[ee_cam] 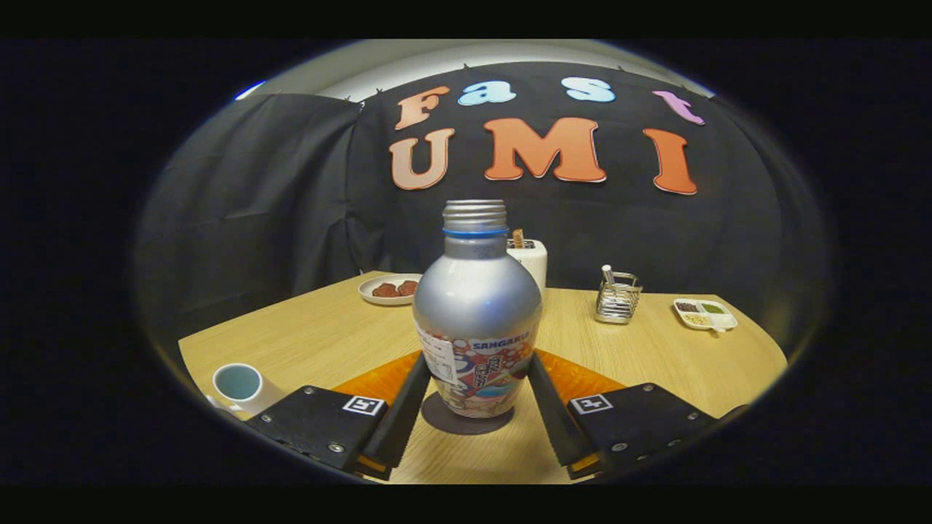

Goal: Take the bottle from table, then pour the juice into the cup, finally place the bottle on the coaster

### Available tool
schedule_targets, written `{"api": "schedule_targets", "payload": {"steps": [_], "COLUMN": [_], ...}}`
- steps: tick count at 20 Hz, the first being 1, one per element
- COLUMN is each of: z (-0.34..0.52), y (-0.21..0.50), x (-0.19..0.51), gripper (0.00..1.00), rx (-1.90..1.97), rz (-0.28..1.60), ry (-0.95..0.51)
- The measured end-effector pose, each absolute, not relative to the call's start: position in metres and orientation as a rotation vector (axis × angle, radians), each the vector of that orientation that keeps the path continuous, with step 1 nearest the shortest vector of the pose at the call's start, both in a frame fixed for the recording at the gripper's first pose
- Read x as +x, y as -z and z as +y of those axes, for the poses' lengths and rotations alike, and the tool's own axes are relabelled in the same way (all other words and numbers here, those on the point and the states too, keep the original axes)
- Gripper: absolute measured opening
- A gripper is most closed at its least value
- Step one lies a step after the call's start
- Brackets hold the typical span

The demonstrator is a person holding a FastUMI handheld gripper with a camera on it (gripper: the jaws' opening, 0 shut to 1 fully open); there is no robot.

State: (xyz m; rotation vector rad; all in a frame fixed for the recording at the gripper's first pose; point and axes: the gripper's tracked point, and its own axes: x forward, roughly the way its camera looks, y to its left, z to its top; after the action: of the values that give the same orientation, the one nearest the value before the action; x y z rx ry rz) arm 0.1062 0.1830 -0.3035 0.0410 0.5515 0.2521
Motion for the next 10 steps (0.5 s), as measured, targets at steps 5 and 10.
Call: {"api": "schedule_targets", "payload": {"steps": [5,10], "z": [0.191,0.198], "y": [0.329,0.341], "x": [0.097,0.096], "gripper": [0.78,0.78], "rx": [0.03,-0.008], "rz": [0.601,0.615], "ry": [-0.275,-0.281]}}
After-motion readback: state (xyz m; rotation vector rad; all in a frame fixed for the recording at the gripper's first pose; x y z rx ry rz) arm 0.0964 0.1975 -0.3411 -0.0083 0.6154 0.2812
